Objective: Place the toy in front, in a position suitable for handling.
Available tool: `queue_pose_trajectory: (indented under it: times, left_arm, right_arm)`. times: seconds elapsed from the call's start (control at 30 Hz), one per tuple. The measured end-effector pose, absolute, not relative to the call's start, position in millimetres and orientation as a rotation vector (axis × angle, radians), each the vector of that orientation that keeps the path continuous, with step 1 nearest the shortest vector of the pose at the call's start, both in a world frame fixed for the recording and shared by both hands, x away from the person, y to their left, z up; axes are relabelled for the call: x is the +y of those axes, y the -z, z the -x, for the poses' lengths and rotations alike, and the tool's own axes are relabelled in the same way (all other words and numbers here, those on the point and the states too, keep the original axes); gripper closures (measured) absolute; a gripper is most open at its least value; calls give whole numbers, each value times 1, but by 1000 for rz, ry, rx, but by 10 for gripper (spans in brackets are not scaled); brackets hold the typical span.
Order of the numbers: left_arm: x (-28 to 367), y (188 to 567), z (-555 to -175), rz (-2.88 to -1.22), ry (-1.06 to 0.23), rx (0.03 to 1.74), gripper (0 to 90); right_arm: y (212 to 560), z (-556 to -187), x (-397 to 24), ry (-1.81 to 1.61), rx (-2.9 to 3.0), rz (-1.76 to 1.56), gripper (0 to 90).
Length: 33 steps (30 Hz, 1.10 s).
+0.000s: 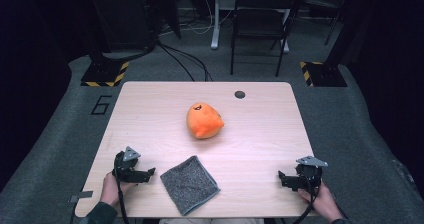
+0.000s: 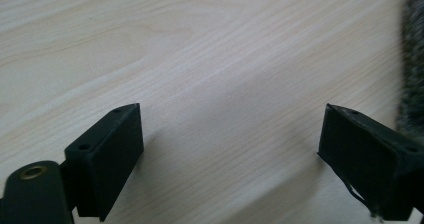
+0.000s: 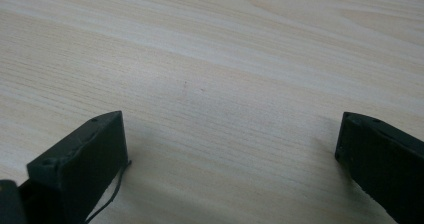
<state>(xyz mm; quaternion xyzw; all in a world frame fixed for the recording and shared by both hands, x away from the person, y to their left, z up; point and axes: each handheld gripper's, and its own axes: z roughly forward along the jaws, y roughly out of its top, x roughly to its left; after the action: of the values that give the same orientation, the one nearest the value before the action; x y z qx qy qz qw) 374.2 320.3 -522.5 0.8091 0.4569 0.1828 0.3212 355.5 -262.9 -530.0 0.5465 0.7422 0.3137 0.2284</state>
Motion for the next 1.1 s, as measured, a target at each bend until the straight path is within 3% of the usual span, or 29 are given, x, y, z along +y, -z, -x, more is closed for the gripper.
queue_pose_trajectory:
  times: [0.27, 0.53, 1.1]
  left_arm:
    - [312, 502, -362, -2023, -495, 1138, 104]
    - [278, 496, -347, -2109, -460, 988, 100]
    - [224, 503, -339, -2213, -331, 874, 99]
  right_arm:
    - [530, -355, -263, -864, 2044, -1505, 0]
    - [530, -355, -263, -864, 2044, -1505, 0]
    - [530, -355, -263, -864, 2043, -1504, 0]
